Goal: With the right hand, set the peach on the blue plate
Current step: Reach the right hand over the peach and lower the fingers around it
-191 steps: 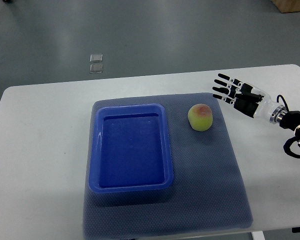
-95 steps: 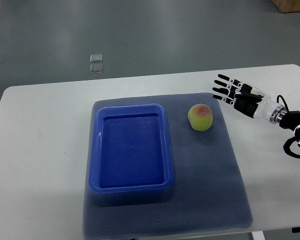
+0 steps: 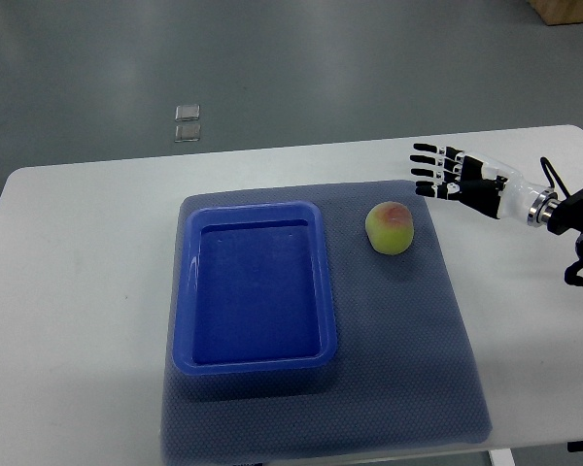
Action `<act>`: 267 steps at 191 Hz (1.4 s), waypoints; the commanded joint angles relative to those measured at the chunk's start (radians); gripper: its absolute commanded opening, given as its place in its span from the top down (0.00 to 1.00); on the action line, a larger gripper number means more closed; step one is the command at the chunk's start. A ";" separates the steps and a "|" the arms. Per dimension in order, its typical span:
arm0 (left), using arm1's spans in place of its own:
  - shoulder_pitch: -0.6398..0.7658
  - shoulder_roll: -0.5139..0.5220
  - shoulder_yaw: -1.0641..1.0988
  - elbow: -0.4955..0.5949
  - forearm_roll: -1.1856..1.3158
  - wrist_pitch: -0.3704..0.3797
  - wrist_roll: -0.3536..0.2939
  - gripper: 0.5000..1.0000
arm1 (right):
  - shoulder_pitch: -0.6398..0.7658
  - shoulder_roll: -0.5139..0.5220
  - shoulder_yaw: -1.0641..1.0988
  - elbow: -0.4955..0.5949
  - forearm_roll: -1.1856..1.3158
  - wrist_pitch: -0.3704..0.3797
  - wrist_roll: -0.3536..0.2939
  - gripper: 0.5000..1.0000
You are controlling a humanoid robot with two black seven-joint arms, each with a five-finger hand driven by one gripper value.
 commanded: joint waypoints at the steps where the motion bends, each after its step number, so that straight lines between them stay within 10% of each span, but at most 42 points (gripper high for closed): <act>1: 0.000 0.000 0.000 0.001 0.000 0.001 0.000 0.00 | 0.026 -0.006 -0.002 0.024 -0.141 0.031 0.026 0.14; 126: 0.006 0.000 0.002 0.004 0.000 0.001 0.003 0.00 | 0.141 -0.067 -0.051 0.214 -0.768 0.050 0.035 0.14; 267: 0.020 0.000 0.002 0.002 0.000 0.008 0.001 0.00 | 0.211 -0.017 -0.221 0.123 -0.828 -0.004 0.028 0.14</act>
